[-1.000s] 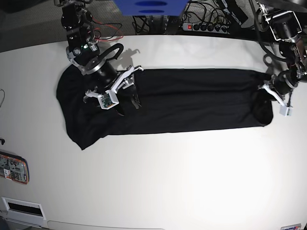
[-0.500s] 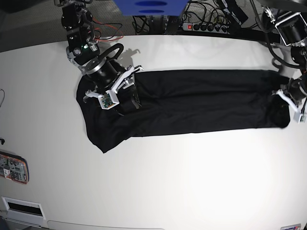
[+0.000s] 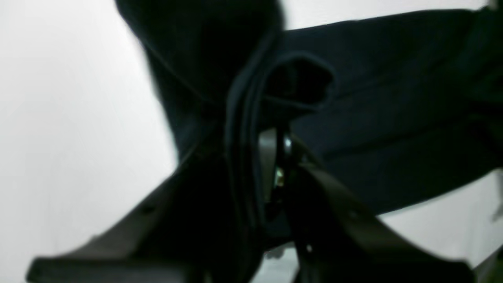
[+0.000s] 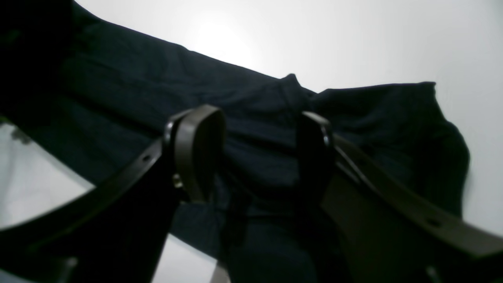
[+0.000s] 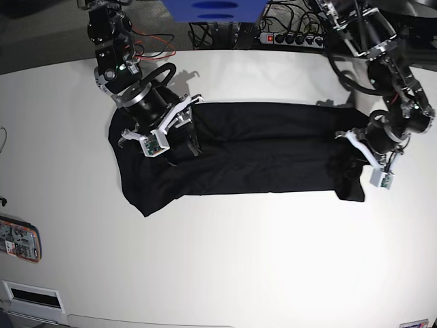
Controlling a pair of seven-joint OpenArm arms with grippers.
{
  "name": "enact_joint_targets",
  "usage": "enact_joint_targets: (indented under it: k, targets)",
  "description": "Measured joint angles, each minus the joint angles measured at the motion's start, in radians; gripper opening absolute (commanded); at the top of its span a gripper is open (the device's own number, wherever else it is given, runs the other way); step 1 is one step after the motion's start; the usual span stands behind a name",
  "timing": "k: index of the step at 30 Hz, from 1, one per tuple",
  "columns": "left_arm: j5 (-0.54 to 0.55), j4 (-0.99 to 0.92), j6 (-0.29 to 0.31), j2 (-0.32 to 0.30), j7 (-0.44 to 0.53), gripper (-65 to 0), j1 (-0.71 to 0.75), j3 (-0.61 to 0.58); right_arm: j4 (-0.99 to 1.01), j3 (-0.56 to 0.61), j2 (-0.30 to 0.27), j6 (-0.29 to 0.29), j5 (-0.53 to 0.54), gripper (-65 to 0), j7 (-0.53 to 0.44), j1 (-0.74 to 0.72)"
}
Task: Fold the T-shirt properly
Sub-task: 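Fold the strip's end with the left gripper toward the right gripper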
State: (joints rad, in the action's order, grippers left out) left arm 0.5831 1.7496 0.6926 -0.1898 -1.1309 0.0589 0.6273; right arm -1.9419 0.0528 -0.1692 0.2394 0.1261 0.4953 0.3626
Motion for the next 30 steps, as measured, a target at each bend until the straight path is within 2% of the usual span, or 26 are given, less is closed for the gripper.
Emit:
enact_joint_targets:
  k: [5,10,13,21,22,27,30]
  targets:
    - [0.003,0.0,0.002,0.04,0.02,-65.0,-0.031,-0.133,0.0,0.0,0.0,0.0,0.0,-33.3,0.003,-0.01]
    - [-0.008,-0.038,0.003,0.082,0.008,-65.0,-0.029,-0.199,0.0,0.0,0.0,0.0,0.0,-33.3,0.001,-0.008]
    - [-0.007,-0.065,0.0,0.1,0.069,-65.0,-0.024,-0.23,0.0,0.0,0.0,0.0,0.0,-33.3,0.0,-0.01]
    - [-0.001,-0.148,0.001,0.095,0.096,-65.0,-0.018,-0.261,0.0,0.0,0.0,0.0,0.0,-33.3,0.0,-0.008]
    - [-0.001,-0.148,0.0,0.095,0.099,-62.7,-0.02,-0.26,0.0,0.0,0.0,0.0,0.0,-33.3,0.002,-0.008]
    - [0.004,-0.137,0.0,0.099,0.098,-42.8,-0.019,-0.261,0.0,0.0,0.0,0.0,0.0,-33.3,0.004,-0.008]
    - [0.003,-0.128,0.0,0.094,0.098,-33.1,-0.026,-0.319,0.0,0.0,0.0,0.0,0.0,-33.3,0.003,-0.008]
